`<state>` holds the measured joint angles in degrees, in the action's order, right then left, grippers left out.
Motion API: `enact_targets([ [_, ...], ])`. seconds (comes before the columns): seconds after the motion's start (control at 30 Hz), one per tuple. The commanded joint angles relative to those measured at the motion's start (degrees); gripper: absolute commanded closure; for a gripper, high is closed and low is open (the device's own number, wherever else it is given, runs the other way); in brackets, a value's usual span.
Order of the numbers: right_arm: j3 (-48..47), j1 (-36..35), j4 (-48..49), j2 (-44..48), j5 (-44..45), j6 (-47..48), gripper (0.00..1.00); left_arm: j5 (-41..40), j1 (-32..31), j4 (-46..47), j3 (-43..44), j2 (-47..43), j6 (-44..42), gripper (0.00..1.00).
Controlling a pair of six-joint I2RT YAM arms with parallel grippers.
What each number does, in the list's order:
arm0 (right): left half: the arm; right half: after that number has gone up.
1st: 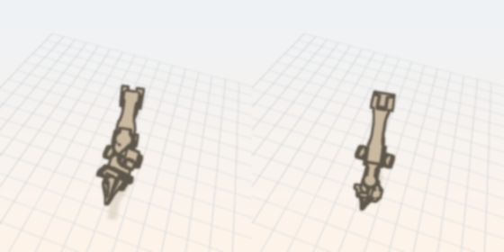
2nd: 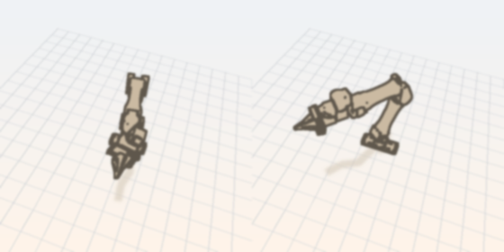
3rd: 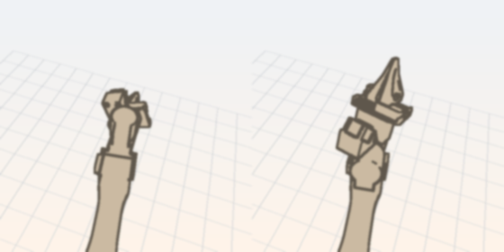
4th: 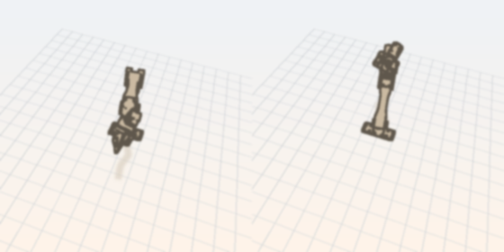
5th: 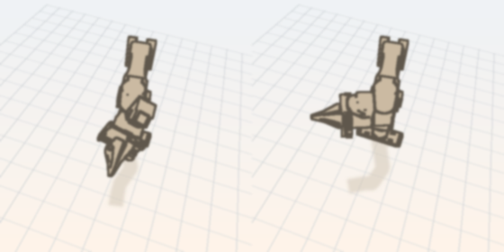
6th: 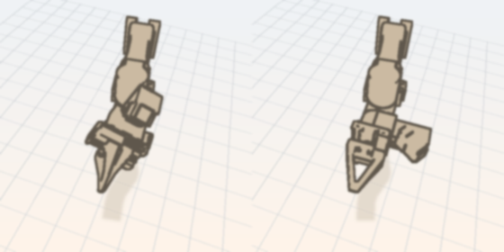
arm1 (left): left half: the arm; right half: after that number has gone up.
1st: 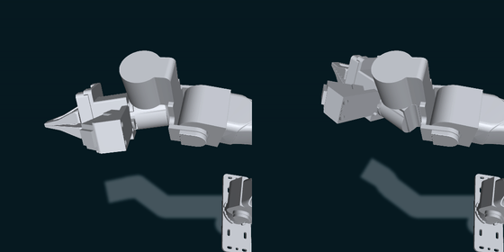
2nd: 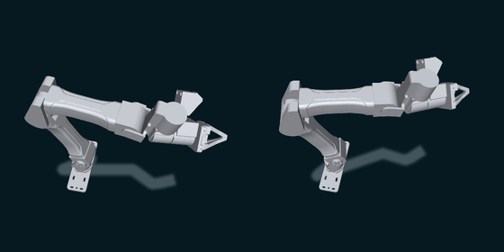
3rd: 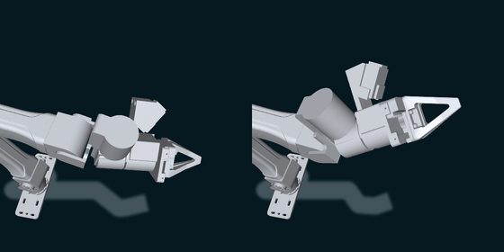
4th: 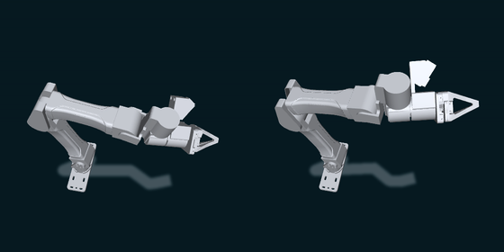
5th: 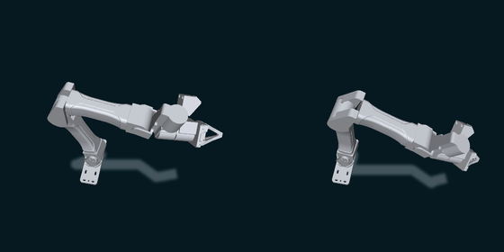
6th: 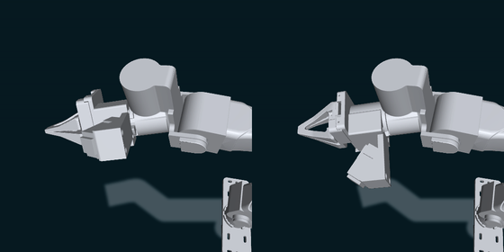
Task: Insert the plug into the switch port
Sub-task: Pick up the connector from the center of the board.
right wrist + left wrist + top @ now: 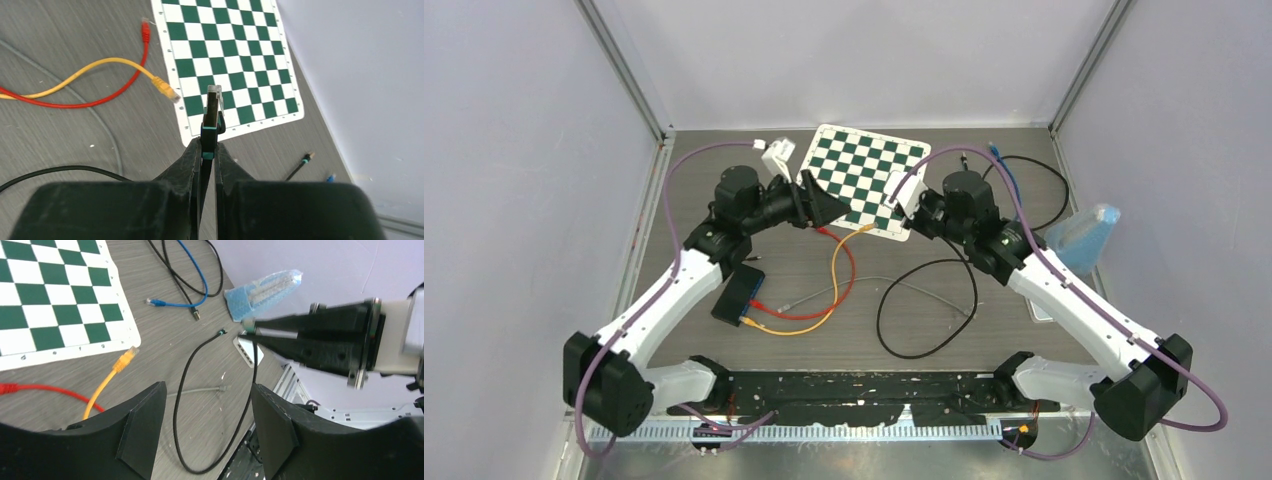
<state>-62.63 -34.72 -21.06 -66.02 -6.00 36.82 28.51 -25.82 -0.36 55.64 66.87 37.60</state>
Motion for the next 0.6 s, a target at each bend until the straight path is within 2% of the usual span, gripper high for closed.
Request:
enact_targets([
  [0.0, 2.2, -1.7, 5.0, 2.0, -2.2, -2.0, 0.95, -1.1, -2.6, 8.8, 4.8, 5.1, 2.4, 0.35],
  [0.17, 3.5, -2.2, 5.7, 3.1, -3.0, -2.9, 0.95, -1.2, -5.5, 7.6, 9.4, 10.1, 1.5, 0.37],
  [0.57, 5.5, -2.7, 7.3, 4.6, -2.7, -4.1, 0.95, 0.4, -8.0, 8.7, 11.2, 14.9, 2.6, 0.44],
])
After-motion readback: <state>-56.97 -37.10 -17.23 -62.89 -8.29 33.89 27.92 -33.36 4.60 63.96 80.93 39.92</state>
